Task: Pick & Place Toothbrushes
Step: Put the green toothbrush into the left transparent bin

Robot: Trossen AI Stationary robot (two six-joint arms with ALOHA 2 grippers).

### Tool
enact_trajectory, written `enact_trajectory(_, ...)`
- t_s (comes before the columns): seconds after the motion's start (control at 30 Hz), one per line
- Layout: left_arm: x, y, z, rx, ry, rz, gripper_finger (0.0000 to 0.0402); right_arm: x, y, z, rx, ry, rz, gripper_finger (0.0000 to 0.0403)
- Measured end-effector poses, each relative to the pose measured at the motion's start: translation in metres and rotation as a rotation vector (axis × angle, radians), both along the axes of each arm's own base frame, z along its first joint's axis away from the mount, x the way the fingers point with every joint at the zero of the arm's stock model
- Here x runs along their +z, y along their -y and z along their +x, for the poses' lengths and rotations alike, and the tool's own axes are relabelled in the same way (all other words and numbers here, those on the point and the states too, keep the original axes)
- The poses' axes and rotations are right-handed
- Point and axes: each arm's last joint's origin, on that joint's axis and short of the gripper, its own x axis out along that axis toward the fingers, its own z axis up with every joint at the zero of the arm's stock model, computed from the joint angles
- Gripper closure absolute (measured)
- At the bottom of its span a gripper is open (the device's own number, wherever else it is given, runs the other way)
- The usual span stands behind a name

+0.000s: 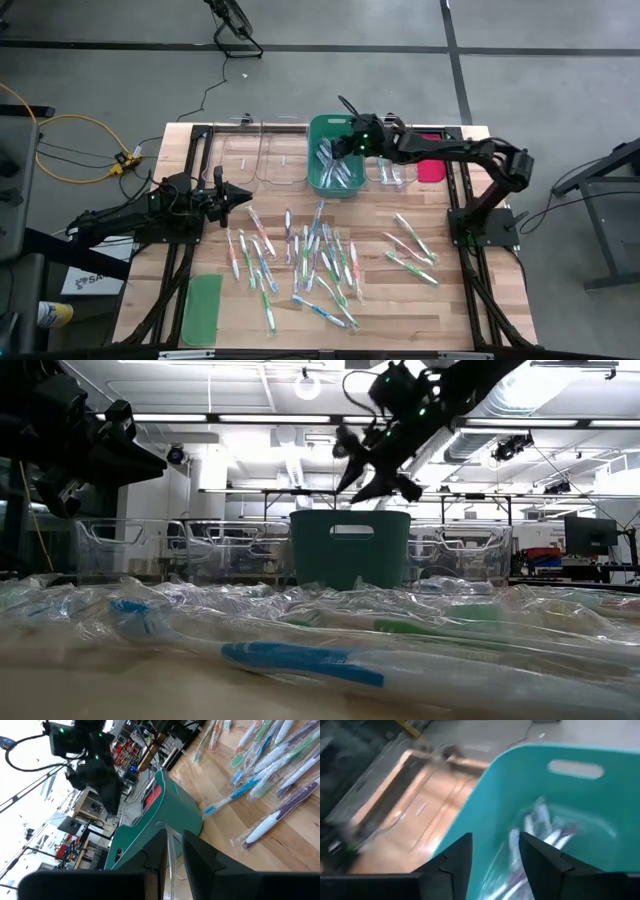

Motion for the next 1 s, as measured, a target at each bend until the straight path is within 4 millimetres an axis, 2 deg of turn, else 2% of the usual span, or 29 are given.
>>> enact_trajectory(0.23, 0.0, 0.0, 0.0, 0.0, 0.0, 0.0, 0.0346, 0.021, -0.039, -0.026, 0.086, -0.154, 0.062, 0.0247)
enact_trajectory(0.4, 0.0, 0.0, 0.0, 0.0, 0.0, 0.0, 0.0346, 0.025, -0.075, -0.047, 0.067, -0.33, 0.096, 0.0257)
enact_trajectory(0.67, 0.0, 0.0, 0.0, 0.0, 0.0, 0.0, 0.0346, 0.014, -0.133, -0.07, 0.029, -0.6, 0.136, 0.0261)
enact_trajectory(0.87, 0.0, 0.0, 0.0, 0.0, 0.0, 0.0, 0.0346, 0.011, -0.176, -0.085, 0.006, -0.685, 0.118, 0.0264)
enact_trajectory(1.0, 0.0, 0.0, 0.0, 0.0, 0.0, 0.0, 0.0346, -0.004, -0.198, -0.097, -0.024, -0.696, 0.087, 0.0265)
